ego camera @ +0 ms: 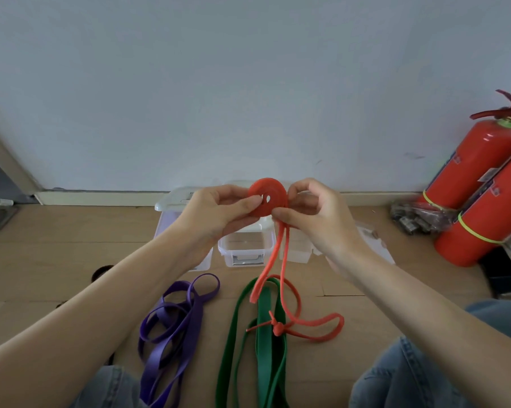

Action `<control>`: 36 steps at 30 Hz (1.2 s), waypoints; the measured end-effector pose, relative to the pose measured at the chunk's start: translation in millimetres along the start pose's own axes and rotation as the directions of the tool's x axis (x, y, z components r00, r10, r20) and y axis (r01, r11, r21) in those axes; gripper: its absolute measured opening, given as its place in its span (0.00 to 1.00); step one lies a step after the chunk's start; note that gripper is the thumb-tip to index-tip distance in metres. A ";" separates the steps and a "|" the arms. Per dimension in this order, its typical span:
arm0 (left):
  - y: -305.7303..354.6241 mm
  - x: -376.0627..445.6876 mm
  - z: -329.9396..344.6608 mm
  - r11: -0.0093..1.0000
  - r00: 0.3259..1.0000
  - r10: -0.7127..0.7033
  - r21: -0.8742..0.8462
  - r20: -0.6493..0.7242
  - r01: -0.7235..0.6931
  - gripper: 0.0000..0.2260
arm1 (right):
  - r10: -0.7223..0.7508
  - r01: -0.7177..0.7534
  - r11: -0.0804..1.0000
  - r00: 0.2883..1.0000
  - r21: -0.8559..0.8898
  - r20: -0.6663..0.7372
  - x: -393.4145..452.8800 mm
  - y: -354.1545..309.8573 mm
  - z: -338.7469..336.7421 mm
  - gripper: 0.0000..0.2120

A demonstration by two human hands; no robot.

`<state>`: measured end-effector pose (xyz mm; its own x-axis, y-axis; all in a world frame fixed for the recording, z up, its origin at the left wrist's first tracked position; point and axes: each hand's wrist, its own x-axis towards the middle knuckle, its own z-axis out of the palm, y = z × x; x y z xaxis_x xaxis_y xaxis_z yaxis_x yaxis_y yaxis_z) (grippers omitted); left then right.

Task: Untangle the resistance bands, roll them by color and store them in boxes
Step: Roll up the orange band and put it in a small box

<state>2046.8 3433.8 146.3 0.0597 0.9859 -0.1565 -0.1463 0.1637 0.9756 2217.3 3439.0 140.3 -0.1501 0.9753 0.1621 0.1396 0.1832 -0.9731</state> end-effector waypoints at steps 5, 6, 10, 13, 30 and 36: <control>-1.4 -3.0 -1.5 0.944 0.996 -0.046 0.328 0.073 0.019 0.10 | -0.091 0.096 0.994 0.991 -0.044 0.093 1.3 -7.8 -6.2 0.10; -1.4 -4.6 -0.8 0.944 0.994 -0.048 0.329 0.096 0.014 0.11 | -0.099 0.106 0.993 0.988 -0.053 0.121 1.0 -8.8 -5.4 0.11; -3.2 -5.5 1.4 0.970 1.000 0.012 0.244 0.020 -0.017 0.10 | -0.100 0.103 0.995 0.984 -0.012 0.146 2.4 -12.9 -3.1 0.11; -3.5 -3.0 0.5 0.987 0.999 0.004 0.160 0.042 -0.011 0.11 | -0.140 0.153 0.985 0.979 -0.082 0.148 4.4 -16.1 -2.9 0.14; 20.7 3.6 -16.0 0.972 0.993 0.097 0.209 0.067 -0.109 0.04 | 0.021 -0.024 0.999 0.993 0.028 0.115 9.9 -17.4 -17.4 0.09; 14.2 2.9 -11.4 0.997 1.000 0.017 -0.072 0.008 -0.016 0.09 | 0.010 -0.019 0.998 0.992 0.067 0.127 7.1 -9.1 -3.9 0.07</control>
<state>2033.7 3439.3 157.9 0.0648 0.9882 -0.1389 -0.2182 0.1499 0.9643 2218.8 3444.8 151.0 -0.2722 0.9534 0.1301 0.0770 0.1564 -0.9847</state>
